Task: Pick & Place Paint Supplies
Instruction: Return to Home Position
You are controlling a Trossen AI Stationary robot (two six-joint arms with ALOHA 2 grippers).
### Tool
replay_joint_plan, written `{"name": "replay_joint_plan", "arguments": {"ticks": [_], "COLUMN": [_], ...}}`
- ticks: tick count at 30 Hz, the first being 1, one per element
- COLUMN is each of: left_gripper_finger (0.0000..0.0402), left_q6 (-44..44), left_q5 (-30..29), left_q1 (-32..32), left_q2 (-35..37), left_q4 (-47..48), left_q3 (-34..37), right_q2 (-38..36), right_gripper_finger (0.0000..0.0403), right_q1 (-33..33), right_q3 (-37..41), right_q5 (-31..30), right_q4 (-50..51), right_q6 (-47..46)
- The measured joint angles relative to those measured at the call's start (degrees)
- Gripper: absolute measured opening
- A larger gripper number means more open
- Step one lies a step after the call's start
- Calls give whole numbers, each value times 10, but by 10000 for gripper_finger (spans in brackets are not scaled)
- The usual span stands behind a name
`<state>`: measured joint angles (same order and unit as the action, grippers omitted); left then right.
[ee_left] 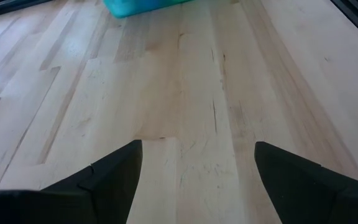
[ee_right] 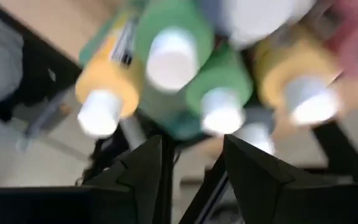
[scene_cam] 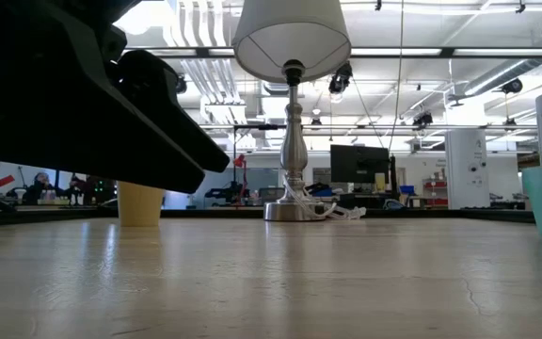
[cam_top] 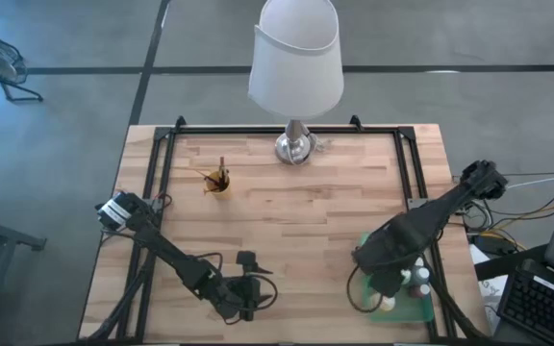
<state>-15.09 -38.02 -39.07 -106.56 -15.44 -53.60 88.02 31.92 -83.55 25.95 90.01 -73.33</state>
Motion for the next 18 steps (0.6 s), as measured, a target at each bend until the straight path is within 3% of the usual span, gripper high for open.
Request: {"name": "replay_joint_plan", "arguments": {"ticks": [5, 8, 10, 13, 15, 18], "left_gripper_finger": [310, 286, 256, 195, 147, 68], "left_q6": [50, 85, 115, 166, 194, 245], "left_q5": [-53, -66, -67, -66, -60, -17], "left_q1": [0, 5, 13, 34, 53, 88], "left_q2": [7, 37, 64, 111, 143, 180], "left_q4": [4, 5, 5, 5, 4, -21], "left_q3": [0, 1, 1, 1, 5, 19], "right_q2": [-51, -83, -105, -145, -175, -219], "right_gripper_finger": [128, 94, 68, 28, 14, 9], "right_q1": [1, 1, 1, 1, -6, -38], "right_q3": [-3, -12, -14, 3, 32, 99], "right_q5": [-154, -271, -375, -509, -550, -519], "right_q4": [-2, -25, -77, -219, -331, -496], "right_q6": [31, 85, 162, 350, 486, 645]}}
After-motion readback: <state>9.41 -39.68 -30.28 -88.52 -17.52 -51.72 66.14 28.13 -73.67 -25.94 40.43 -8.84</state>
